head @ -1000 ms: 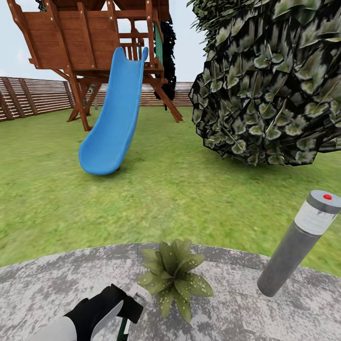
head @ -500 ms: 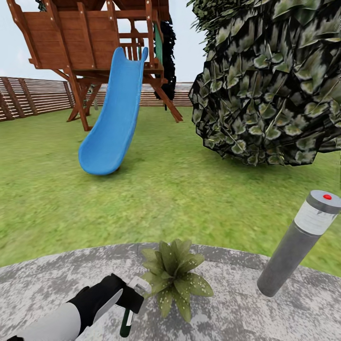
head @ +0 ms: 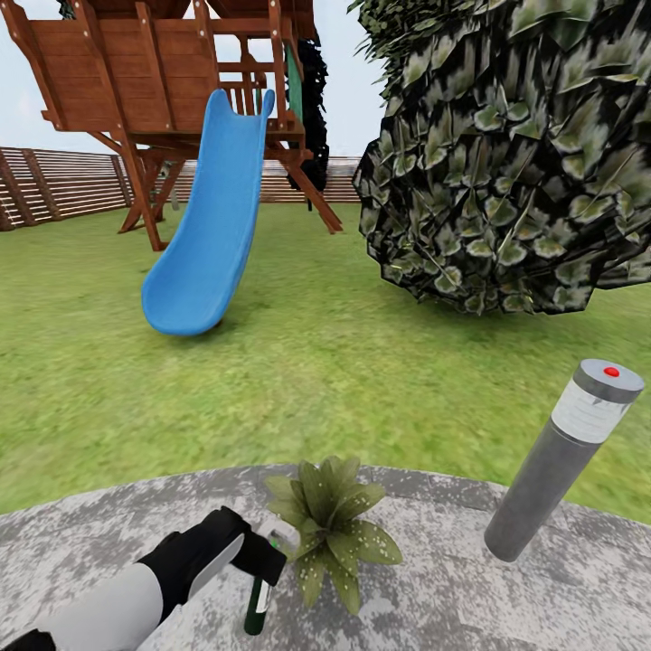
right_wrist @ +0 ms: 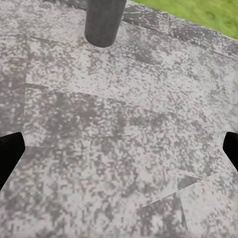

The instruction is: Pick up the pesticide atomizer in the garden and spray insectifuge to fully cover both potted plants in the garden.

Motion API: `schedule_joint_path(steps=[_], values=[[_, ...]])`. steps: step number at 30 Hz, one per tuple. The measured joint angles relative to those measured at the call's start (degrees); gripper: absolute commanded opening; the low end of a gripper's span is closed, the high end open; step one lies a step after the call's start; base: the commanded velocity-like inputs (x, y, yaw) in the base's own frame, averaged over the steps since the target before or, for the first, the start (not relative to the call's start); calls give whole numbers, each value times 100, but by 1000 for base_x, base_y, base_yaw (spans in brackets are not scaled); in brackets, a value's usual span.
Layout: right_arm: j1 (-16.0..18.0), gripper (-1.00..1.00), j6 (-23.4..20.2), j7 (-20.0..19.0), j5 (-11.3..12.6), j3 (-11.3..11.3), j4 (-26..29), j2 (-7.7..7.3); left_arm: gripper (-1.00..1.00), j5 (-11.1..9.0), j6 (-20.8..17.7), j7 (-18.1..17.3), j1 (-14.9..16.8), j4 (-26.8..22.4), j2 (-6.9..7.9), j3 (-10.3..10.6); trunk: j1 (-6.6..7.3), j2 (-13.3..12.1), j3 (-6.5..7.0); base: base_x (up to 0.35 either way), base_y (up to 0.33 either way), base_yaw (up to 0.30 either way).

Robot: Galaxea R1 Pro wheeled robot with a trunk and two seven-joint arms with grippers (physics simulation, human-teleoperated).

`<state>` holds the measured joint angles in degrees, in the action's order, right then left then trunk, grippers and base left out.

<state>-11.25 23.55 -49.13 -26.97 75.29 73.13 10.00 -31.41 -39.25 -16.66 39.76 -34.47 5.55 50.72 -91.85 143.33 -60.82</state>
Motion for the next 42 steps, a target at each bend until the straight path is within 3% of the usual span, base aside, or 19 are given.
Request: schedule_joint_path(steps=[16, 17, 18, 19, 20, 21, 23, 24, 26, 30, 33, 35, 39, 42], values=[[1, 100, 0, 6, 0, 3, -1, 0, -100, -1, -93, 35, 14, -26, -44, -28, 0, 0, 0, 0, 0, -40], [0, 100, 0, 7, -1, 3, -1, 0, -100, -9, -102, 64, 15, -109, -45, -187, 0, 0, 0, 0, 0, 0], [0, 100, 0, 13, -1, 3, -1, 0, -100, -20, -130, 142, 14, -253, -55, -555, 0, 0, 1, 0, 0, 0], [0, 100, 0, 20, -1, 2, -1, 0, -100, -52, -287, 275, 15, -411, -127, -925, 0, 0, 1, 0, 0, 0], [0, 100, 0, 23, -1, 2, -1, 0, -100, -62, -536, 424, 15, -521, -244, -1147, 0, 0, 0, 0, 0, 0], [1, 100, 0, 25, -1, 3, -1, 0, -100, -66, -934, 740, 14, -620, -452, -1354, 0, 0, 0, 0, 0, 0], [0, 100, 0, 26, -1, 3, -1, 0, -100, -63, -1245, 1191, 15, -867, -741, -1708, 0, 0, 0, 0, 0, 0], [0, 100, 0, 26, -1, 3, -1, 0, -100, -37, -1361, 1249, 15, -938, -776, -1932, 0, 0, 0, 0, 0, 0], [0, 100, 0, 26, -1, 3, -1, 0, -100, -38, -1727, 1273, 14, -1063, -796, -2177, 0, 0, 0, 0, 0, 0], [0, 100, 0, 26, -1, 3, -1, 0, -100, -32, -1909, 1279, 14, -1225, -801, -2272, 0, 0, 0, 0, 0, 0], [2, 100, 0, 26, -1, 3, -1, 0, -100, -18, -2067, 1287, 14, -1202, -801, -2640, 0, 0, 0, 0, 0, 0], [0, 100, 0, 29, -1, 3, -1, 0, -100, -23, -2075, 1288, 12, -1174, -801, -2703, 0, 0, 0, 0, 0, 0], [0, 100, 0, 34, -1, 3, -1, 0, -100, -25, -2075, 1295, 13, -919, -800, -2982, 0, 0, 0, 0, 0, 0], [0, 100, 0, 34, -1, 3, -1, 0, -100, -33, -2075, 1289, 13, -688, -809, -3030, 0, 0, 0, 0, 0, 0]])
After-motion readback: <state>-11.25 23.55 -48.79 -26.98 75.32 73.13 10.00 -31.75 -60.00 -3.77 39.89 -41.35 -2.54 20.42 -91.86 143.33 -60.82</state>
